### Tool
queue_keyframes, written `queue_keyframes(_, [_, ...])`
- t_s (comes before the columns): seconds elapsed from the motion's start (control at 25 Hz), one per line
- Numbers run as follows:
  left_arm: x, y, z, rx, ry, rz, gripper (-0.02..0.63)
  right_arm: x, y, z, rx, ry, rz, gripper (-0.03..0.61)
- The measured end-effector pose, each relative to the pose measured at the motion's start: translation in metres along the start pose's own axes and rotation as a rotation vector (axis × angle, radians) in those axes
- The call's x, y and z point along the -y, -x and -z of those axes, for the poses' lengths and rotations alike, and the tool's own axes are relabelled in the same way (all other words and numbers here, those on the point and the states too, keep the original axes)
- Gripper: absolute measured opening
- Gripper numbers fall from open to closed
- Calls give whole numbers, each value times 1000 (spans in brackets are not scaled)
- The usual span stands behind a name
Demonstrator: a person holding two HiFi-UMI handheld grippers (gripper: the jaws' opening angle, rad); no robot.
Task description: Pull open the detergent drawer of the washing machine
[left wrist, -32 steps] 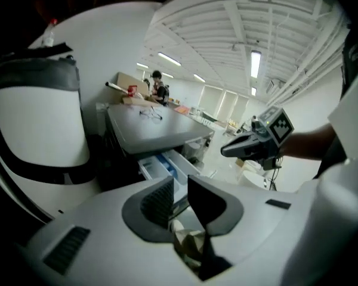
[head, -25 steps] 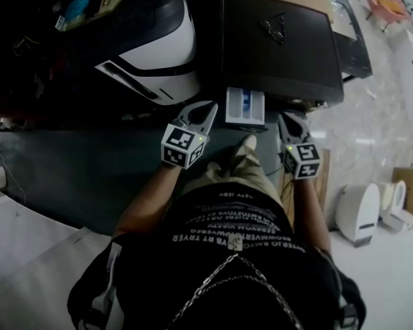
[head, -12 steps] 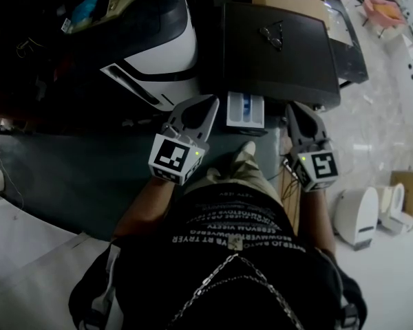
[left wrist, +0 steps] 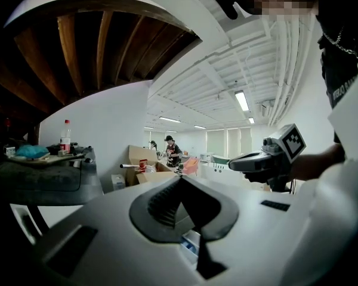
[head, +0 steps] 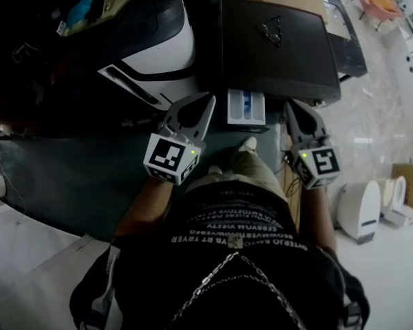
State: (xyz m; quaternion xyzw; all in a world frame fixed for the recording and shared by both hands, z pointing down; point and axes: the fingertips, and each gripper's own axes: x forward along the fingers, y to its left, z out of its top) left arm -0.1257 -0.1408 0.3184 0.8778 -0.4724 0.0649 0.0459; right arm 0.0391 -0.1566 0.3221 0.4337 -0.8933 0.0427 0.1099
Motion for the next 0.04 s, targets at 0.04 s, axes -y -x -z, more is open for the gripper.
queue_keyframes(0.04, [-2, -2, 2, -5, -2, 1, 3, 0, -3, -1, -4, -15, 2, 2])
